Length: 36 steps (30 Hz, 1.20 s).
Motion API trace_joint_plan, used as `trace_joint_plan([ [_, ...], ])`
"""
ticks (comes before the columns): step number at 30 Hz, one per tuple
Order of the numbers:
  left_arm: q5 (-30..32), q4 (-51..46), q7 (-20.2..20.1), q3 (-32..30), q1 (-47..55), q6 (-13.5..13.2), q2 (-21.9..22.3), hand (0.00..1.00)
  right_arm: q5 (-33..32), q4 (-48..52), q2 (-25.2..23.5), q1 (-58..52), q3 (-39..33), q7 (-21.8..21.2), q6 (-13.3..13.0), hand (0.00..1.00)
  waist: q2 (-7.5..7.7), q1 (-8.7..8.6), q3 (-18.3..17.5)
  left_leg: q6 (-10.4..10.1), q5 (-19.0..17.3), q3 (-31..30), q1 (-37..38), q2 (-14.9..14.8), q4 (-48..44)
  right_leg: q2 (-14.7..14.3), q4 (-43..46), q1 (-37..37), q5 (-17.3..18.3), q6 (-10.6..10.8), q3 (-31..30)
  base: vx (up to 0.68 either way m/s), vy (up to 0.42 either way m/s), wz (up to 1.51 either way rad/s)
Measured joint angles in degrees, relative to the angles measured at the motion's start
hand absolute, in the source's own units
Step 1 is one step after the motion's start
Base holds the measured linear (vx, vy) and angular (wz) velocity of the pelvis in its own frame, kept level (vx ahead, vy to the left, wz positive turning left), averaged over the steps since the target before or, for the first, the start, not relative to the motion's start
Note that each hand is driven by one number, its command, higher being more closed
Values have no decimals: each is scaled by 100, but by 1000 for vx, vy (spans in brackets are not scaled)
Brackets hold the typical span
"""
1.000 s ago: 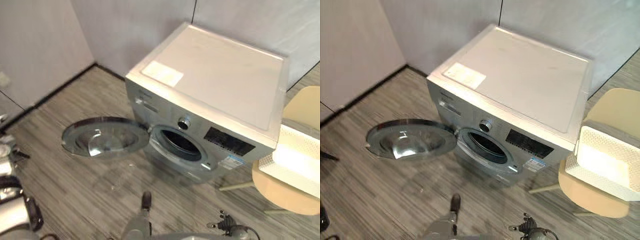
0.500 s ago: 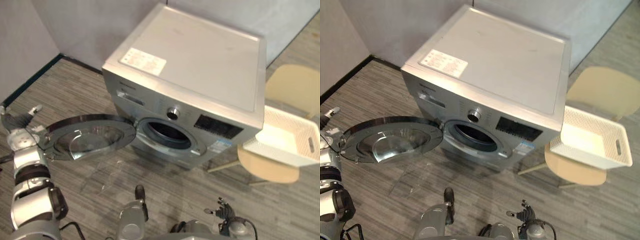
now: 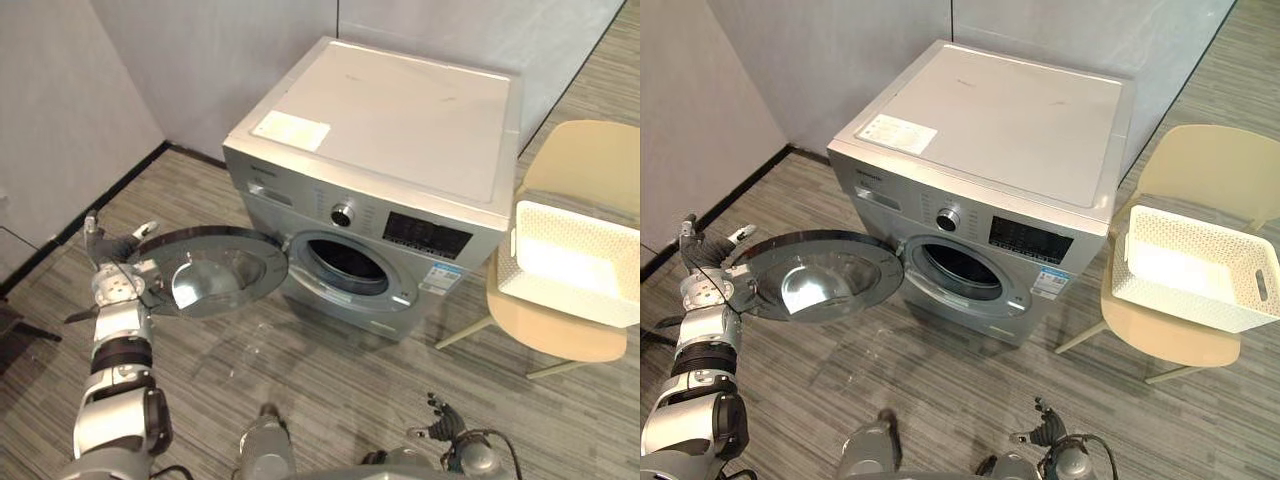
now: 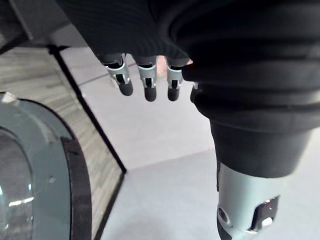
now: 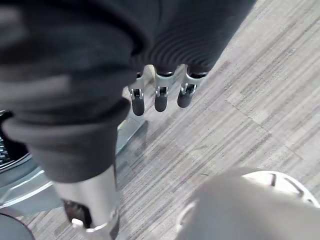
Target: Pick up the laundry basket with both hands and put the clothes into the washing machine.
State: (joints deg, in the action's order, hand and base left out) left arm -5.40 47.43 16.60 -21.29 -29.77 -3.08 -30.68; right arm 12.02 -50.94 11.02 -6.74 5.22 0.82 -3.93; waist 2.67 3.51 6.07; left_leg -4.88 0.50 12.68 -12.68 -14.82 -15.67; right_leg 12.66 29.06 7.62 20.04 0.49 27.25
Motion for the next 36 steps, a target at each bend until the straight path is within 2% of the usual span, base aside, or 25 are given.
trace_joint_plan([
  [2, -2, 117, 50, 185, -123, 1, -139, 0, 36, -67, -12, -98, -10, -3, 8, 0, 13, -108, -28, -314, 58, -35, 60, 121, 382, 24, -35, 133, -92, 99, -58, -30, 188, 3],
  [3, 0, 211, 134, 405, -274, 0, -185, 0, 32, -49, -3, -170, -34, 3, -5, 0, 25, -161, -27, -340, 83, -95, -36, 253, 573, 118, -8, 302, -135, 174, -48, -97, 229, 23],
  [4, 2, 379, 170, 619, -426, 2, -213, 0, 35, -9, 23, -154, -30, 9, -15, 0, 39, -242, -1, -288, 137, -101, -191, 378, 579, 220, 16, 475, -215, 215, -76, -101, 220, 21],
  [8, 298, 512, 256, 844, -925, 15, -309, 0, 42, 333, 87, -110, 124, -55, -108, 0, 62, -280, 348, -167, 221, 36, -289, 520, 585, 330, 91, 762, -361, 305, -276, -139, 113, -11],
  [13, 514, 502, 362, 848, -1828, 19, -797, 0, 28, 1222, 151, 53, 697, -112, -88, 0, 118, -276, 800, -91, 540, 300, -642, 416, 908, 237, 97, 1383, -628, 207, -478, -135, -5, -24],
  [14, 530, 500, 361, 858, -2221, 25, -902, 0, -26, 1763, 101, 32, 853, -111, -90, 0, 205, -277, 899, -118, 626, 346, -809, 347, 977, 154, 44, 1591, -727, 146, -483, -78, -61, -18],
  [18, 688, 509, 338, 1230, -3136, 97, -976, 0, -202, 2724, 33, -15, 908, -103, -171, 0, 503, -285, 1194, -95, 722, 322, -1108, 225, 945, 32, -75, 1786, -865, 109, -405, -21, -36, -5],
  [21, 858, 531, 331, 1434, -3681, 222, -1127, 0, -306, 3101, 43, -28, 868, -71, -221, 0, 664, -268, 1334, -93, 739, 277, -1400, 163, 876, -46, -185, 1968, -951, 85, -352, 18, -8, 2],
  [22, 1056, 654, 247, 1626, -4252, 308, -1282, 0, -352, 3375, 46, -59, 847, -1, -225, 0, 718, -259, 1482, -101, 751, 169, -1688, 60, 795, -139, -361, 2060, -1050, 78, -218, 61, -12, 7],
  [25, 1349, 672, 133, 1736, -4974, 448, -1429, 0, -353, 3678, 34, -118, 652, 56, -230, 0, 800, -180, 1773, -101, 750, 146, -1987, -75, 672, -289, -628, 2114, -1179, 54, -74, 61, -14, 2],
  [31, 1758, 668, 80, 1757, -5212, 496, -1545, 0, -350, 3758, 37, -382, 369, 175, -222, 0, 927, -118, 2007, -103, 747, 160, -2525, -263, 464, -482, -892, 2338, -1313, 24, 113, 49, -24, 1],
  [32, 1882, 467, -47, 1360, -5137, 367, -1537, 0, -350, 3853, 38, -421, 354, 157, -216, 0, 964, -120, 2062, -103, 747, 163, -2569, -278, 443, -491, -894, 2358, -1313, 24, 130, 42, -12, 1],
  [36, 2020, 344, -601, 824, -4762, 235, -1536, 0, -351, 4049, 37, -422, 343, 90, -196, 0, 964, -119, 2061, -102, 741, 273, -2570, -303, 328, -488, -922, 2327, -1314, 26, 81, 37, -16, -4],
])
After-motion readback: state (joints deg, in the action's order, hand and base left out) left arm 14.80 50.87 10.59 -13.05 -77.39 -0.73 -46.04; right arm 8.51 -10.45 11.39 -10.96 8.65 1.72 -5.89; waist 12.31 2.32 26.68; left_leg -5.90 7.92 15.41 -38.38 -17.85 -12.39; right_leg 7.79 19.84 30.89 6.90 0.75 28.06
